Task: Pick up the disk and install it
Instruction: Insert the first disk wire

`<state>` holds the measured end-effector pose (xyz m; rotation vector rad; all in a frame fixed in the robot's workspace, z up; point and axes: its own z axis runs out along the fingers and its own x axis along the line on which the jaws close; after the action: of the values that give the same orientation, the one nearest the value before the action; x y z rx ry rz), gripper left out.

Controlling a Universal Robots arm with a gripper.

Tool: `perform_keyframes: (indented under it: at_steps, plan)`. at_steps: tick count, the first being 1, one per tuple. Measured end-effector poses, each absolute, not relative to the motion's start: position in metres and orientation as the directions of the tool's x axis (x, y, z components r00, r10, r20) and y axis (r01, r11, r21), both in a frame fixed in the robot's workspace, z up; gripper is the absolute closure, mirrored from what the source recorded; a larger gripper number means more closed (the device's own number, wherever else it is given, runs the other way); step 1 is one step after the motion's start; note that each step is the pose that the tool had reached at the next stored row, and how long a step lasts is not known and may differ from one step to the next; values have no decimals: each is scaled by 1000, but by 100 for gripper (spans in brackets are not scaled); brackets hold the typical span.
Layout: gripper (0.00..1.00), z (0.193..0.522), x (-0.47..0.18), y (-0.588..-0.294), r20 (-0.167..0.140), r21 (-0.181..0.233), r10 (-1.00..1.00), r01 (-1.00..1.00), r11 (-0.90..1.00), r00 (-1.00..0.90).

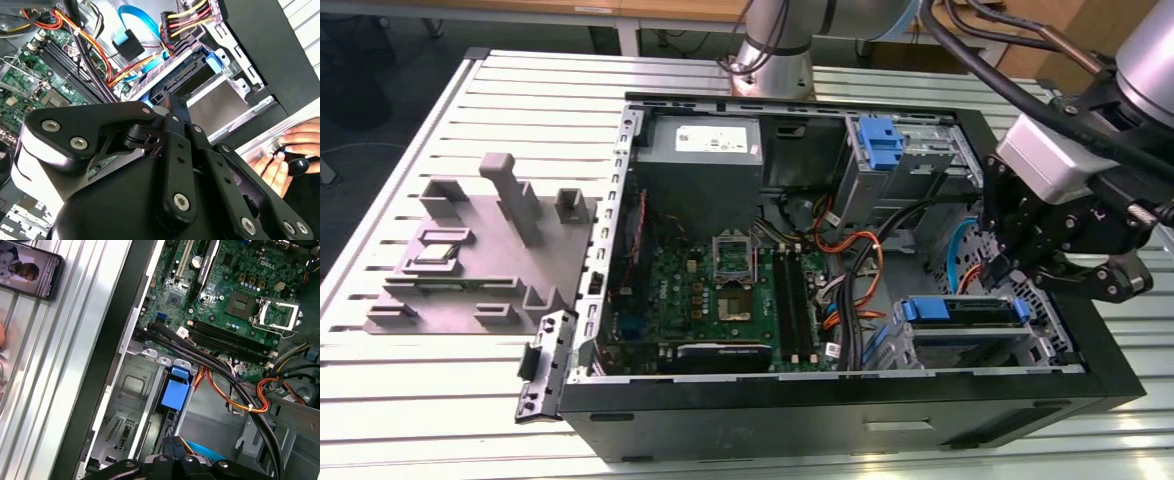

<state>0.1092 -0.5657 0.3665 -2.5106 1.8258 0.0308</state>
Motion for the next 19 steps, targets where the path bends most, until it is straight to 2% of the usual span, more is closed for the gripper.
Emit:
perform_keyframes:
  at_steps: [19]
  plan:
    - [90, 366, 116, -557, -38, -18, -950, -951, -308, 309]
